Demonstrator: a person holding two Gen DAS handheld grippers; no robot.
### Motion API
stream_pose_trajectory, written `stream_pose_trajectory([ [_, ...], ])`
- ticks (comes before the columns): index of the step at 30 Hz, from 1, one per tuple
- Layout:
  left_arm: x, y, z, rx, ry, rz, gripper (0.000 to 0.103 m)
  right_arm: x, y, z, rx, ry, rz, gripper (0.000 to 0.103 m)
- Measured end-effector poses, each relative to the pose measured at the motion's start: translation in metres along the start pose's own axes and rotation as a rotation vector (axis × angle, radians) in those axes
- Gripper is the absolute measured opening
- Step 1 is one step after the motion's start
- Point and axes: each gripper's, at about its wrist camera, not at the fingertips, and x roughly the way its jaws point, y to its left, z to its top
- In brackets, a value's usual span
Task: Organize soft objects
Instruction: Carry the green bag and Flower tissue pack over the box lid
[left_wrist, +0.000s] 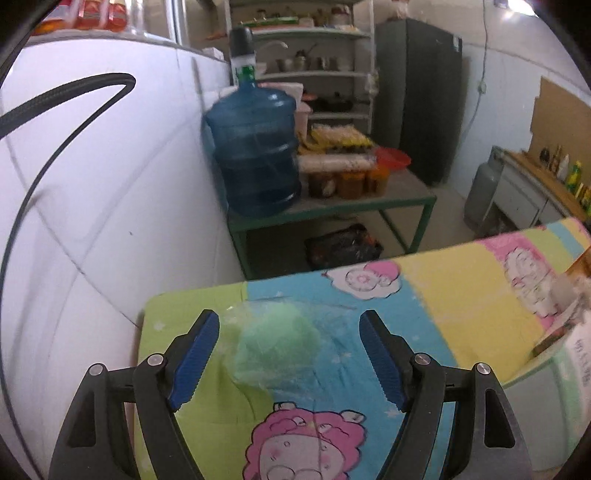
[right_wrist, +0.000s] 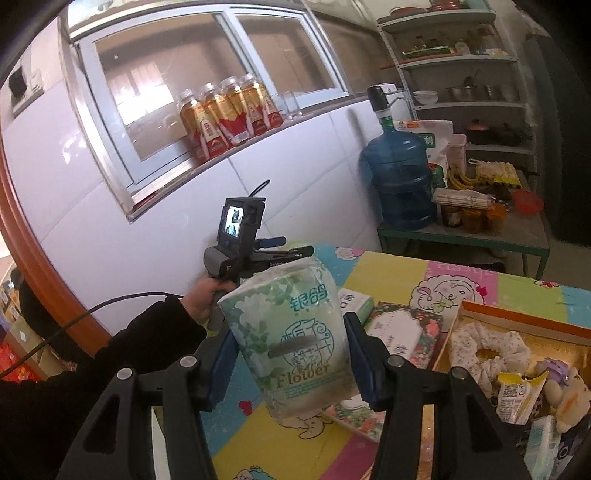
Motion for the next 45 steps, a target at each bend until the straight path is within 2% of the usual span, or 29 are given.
stream_pose_trajectory([
  [3,0.014,0.001,-0.002,-0.008,0.033,0.002,0.08,0.004,-0.008,-0.002,0.016,0.005,0.001,0.055],
  [6,0.018,0.003,-0.005,-0.008,0.03,0.017,0.069,0.009,-0.014,-0.004,0.032,0.011,0.0,0.055],
  [8,0.019,0.004,-0.007,-0.006,0.028,0.022,0.059,0.012,-0.018,-0.004,0.037,0.015,0.001,0.055],
  [9,0.018,0.004,-0.008,-0.003,0.026,0.02,0.058,0.013,-0.019,-0.005,0.039,0.013,0.001,0.055],
  [11,0.016,0.003,-0.011,0.006,0.014,0.024,0.051,0.015,-0.021,-0.005,0.04,0.016,0.001,0.055],
  [23,-0.006,-0.001,-0.03,0.009,-0.025,0.029,0.048,0.021,-0.021,-0.01,0.051,0.019,-0.005,0.055],
  [29,-0.044,-0.007,-0.047,-0.032,-0.087,0.03,0.047,0.013,-0.013,-0.016,0.041,0.002,-0.015,0.055],
  [36,-0.114,-0.022,-0.067,-0.083,-0.177,0.029,0.047,0.002,-0.003,-0.034,0.043,-0.003,-0.028,0.055],
  [39,-0.146,-0.038,-0.078,-0.078,-0.205,0.04,0.047,-0.004,-0.001,-0.045,0.052,-0.008,-0.034,0.055],
  [45,-0.196,-0.076,-0.1,-0.065,-0.239,-0.005,0.047,-0.019,0.0,-0.072,0.08,-0.01,-0.052,0.055],
])
